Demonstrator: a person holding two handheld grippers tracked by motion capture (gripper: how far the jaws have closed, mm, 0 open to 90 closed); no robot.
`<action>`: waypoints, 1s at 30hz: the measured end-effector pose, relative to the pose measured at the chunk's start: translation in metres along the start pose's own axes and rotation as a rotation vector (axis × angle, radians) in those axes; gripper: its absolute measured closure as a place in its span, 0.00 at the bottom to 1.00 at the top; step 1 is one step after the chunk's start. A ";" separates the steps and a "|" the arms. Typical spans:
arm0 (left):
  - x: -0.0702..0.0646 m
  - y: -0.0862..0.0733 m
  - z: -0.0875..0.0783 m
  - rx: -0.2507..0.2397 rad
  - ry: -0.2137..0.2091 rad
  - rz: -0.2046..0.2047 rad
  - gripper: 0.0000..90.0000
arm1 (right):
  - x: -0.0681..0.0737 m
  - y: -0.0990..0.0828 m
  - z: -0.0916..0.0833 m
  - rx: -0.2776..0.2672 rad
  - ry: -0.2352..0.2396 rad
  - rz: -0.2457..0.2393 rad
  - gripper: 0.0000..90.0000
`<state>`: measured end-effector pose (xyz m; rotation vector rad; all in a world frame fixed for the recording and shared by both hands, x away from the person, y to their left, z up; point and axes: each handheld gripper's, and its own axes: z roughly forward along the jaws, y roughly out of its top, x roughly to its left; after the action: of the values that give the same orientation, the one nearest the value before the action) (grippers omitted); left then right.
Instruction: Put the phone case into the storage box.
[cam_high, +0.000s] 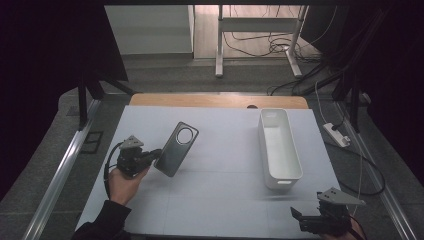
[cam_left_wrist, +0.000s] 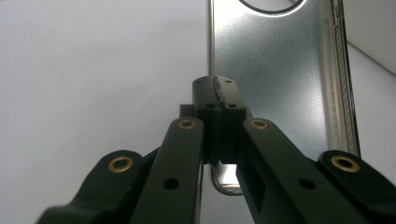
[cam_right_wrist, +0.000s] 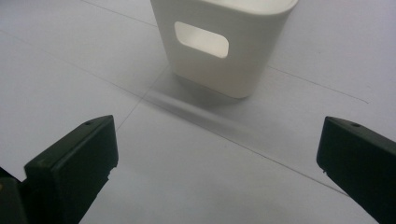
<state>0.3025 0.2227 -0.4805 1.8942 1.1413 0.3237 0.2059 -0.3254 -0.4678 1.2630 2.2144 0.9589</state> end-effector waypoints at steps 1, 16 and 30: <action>-0.002 -0.001 -0.002 -0.005 -0.003 0.000 0.99 | 0.000 0.000 0.000 0.000 0.000 -0.001 0.00; -0.028 -0.016 -0.027 -0.069 -0.033 0.008 0.99 | 0.000 0.000 0.000 0.000 0.001 -0.002 0.00; -0.058 -0.030 -0.040 -0.103 -0.067 0.017 0.99 | 0.000 0.000 0.000 0.000 0.002 0.001 0.00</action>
<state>0.2292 0.2028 -0.4688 1.8122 1.0450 0.3204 0.2060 -0.3254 -0.4677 1.2632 2.2151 0.9606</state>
